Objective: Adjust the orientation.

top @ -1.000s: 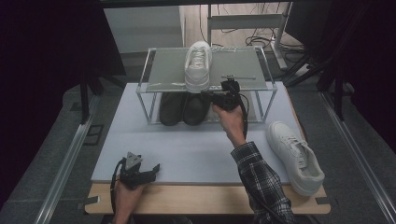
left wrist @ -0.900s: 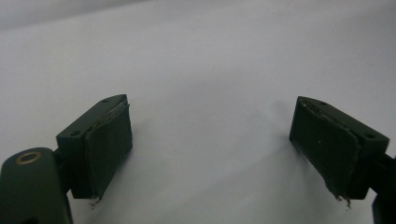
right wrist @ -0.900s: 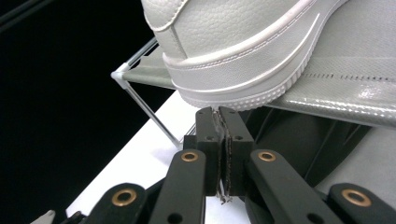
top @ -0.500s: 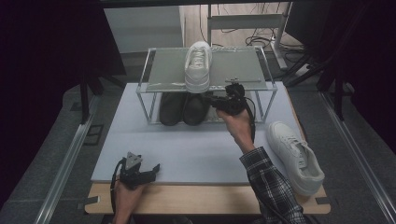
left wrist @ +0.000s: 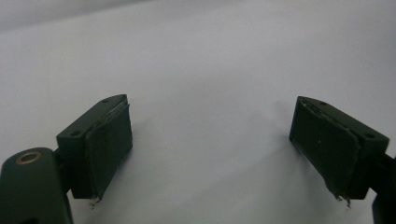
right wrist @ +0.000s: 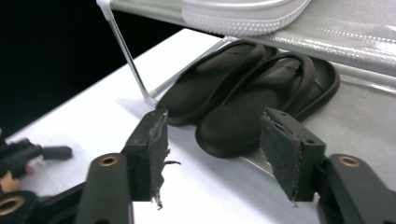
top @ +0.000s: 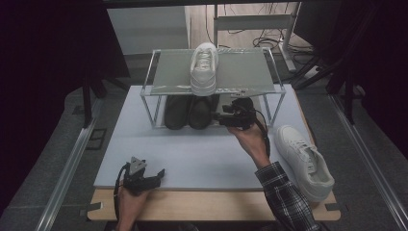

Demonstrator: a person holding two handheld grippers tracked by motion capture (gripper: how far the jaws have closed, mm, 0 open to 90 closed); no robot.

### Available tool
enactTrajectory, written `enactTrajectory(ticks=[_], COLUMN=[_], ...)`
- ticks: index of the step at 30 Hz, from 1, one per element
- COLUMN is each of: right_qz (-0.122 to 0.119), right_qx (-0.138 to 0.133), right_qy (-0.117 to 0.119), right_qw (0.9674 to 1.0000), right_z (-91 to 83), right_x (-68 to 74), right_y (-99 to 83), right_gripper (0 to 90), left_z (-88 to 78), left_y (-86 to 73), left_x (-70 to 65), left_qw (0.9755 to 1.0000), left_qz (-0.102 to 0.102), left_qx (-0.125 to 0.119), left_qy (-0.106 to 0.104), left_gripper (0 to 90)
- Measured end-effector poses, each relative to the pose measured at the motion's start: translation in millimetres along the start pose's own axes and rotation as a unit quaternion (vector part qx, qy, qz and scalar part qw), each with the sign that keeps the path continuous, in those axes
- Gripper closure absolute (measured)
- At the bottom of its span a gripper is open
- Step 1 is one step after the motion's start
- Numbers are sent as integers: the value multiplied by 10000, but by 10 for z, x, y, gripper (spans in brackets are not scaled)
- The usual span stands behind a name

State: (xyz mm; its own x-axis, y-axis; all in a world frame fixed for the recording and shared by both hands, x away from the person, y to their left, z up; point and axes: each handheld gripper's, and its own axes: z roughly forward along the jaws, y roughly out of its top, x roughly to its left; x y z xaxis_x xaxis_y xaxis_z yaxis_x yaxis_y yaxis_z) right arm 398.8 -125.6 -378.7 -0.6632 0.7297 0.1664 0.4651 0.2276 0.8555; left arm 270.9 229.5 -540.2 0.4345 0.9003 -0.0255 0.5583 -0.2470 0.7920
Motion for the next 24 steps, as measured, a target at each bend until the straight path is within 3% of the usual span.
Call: enactTrajectory(ticks=[4, 18, 24], right_qz=[-230, -379, -621], right_qx=[-7, 175, 284], right_qy=[-52, -114, -185], right_qw=[9997, 9991, 9975], right_z=[-46, -208, -266], right_x=[18, -29, -16], right_y=[-53, -306, -419], right_gripper=[348, 218, 160], left_z=[0, 0, 2], left_y=[0, 1, 0], left_x=[0, 2, -2], left_qw=[10000, 10000, 10000], left_qz=[5, 16, -13], left_qx=[0, 1, -12], left_qy=[2, 1, 3], left_gripper=[125, 125, 125])
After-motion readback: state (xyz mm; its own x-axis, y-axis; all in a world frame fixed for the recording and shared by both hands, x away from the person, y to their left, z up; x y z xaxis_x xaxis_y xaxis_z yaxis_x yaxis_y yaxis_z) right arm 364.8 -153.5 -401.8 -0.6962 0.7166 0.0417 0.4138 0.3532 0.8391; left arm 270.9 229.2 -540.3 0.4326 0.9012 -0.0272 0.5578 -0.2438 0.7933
